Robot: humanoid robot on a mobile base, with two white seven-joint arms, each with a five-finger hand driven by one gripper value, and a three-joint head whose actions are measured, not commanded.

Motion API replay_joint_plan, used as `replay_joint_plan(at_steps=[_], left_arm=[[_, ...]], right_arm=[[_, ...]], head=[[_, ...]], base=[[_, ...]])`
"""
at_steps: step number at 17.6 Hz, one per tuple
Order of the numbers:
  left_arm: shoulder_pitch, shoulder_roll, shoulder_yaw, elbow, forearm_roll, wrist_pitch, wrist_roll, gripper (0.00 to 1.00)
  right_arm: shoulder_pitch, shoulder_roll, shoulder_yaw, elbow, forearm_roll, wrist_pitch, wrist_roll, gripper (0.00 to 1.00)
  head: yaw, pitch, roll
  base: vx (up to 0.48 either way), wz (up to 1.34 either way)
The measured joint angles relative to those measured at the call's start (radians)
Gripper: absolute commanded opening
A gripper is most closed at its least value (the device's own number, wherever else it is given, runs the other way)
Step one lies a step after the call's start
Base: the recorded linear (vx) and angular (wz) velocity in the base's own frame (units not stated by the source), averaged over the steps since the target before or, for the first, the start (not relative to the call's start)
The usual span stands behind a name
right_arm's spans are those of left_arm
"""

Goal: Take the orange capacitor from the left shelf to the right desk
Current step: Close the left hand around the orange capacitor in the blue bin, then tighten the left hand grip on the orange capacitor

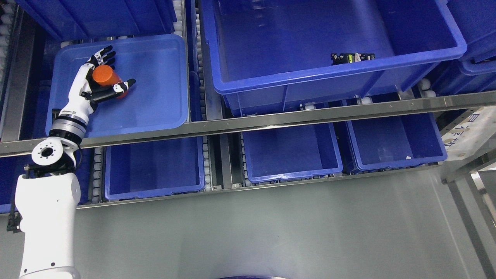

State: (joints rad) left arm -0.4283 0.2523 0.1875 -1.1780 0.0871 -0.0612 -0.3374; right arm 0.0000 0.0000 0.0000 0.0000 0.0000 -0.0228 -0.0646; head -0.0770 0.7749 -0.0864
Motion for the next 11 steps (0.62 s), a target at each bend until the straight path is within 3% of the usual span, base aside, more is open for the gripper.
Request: replay_joint_plan(at_steps=[7,11], left_arm=[[-0.007,-0.010,-0.008,0.038,-0.003,-0.046,0.002,0.39],[-0.006,-0.022,-0.001,0.052,-0.003,-0.095,-0.007,0.08]], right_arm=[[0.000,0.000,0.000,0.000,0.000,0.000,0.000,1.00],[0.000,0.000,0.000,0.000,0.000,0.000,0.000,1.00]], head=[[0.0000,0.000,0.000],[0.0000,0.000,0.000]], base=[[0.000,0.00],[0.000,0.00]])
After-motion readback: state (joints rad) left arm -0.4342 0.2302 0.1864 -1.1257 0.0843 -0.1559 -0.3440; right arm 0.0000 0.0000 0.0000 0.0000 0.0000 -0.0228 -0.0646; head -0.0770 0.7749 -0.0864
